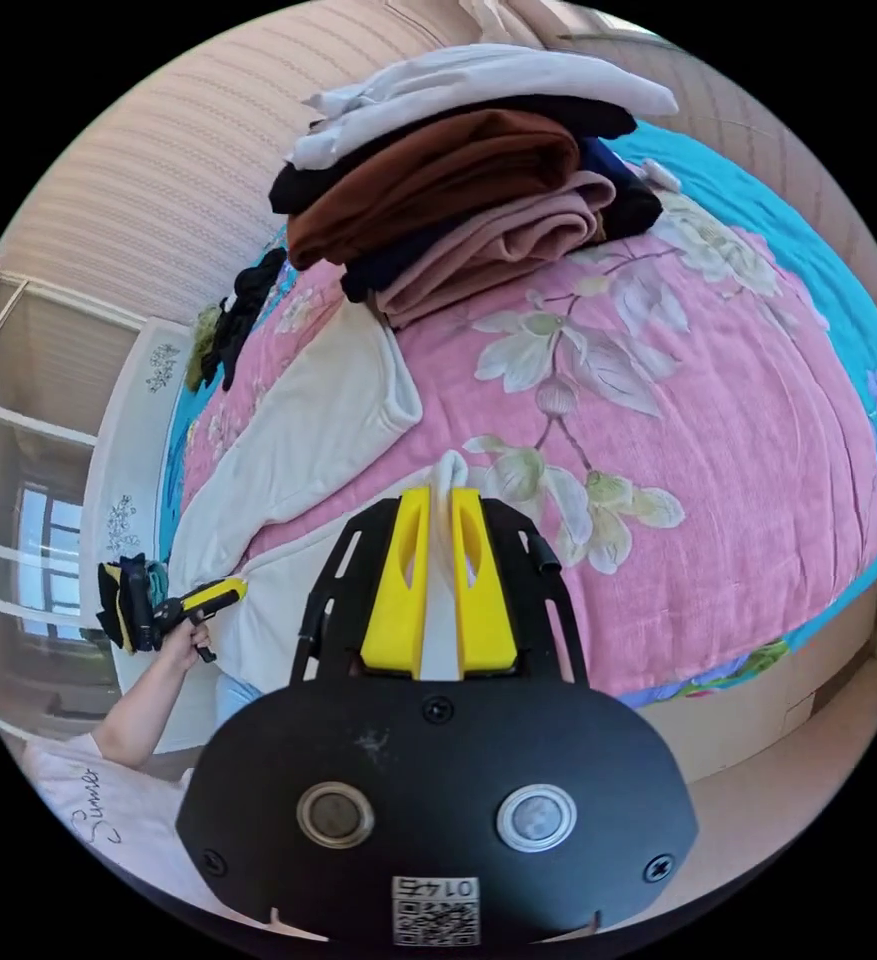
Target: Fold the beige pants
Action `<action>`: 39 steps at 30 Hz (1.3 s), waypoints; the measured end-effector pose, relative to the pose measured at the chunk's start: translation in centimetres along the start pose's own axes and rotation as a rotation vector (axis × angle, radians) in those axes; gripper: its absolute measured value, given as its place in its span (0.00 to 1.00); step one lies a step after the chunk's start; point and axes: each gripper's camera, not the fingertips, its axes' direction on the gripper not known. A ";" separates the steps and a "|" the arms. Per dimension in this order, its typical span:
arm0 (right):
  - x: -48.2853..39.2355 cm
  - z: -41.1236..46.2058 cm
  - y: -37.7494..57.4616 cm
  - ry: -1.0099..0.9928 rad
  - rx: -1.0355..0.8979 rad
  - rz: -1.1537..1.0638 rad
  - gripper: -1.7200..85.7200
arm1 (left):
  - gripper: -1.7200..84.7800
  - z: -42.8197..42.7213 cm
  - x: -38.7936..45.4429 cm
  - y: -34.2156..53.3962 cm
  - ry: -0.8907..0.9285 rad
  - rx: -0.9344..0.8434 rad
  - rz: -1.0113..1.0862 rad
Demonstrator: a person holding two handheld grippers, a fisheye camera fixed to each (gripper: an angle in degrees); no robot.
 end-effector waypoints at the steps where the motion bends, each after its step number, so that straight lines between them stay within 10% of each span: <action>1: -0.2 -1.3 0.9 0.013 0.058 -0.030 0.07 | 0.07 -1.0 -0.5 0.4 0.033 0.018 -0.010; 22: 7.3 -0.6 15.4 0.274 -0.150 0.008 0.02 | 0.08 -2.0 6.4 11.3 -0.076 -0.001 0.103; 39: -0.9 7.0 -0.8 -0.147 0.095 -0.102 0.12 | 0.09 -13.7 7.4 8.3 -0.039 0.172 0.196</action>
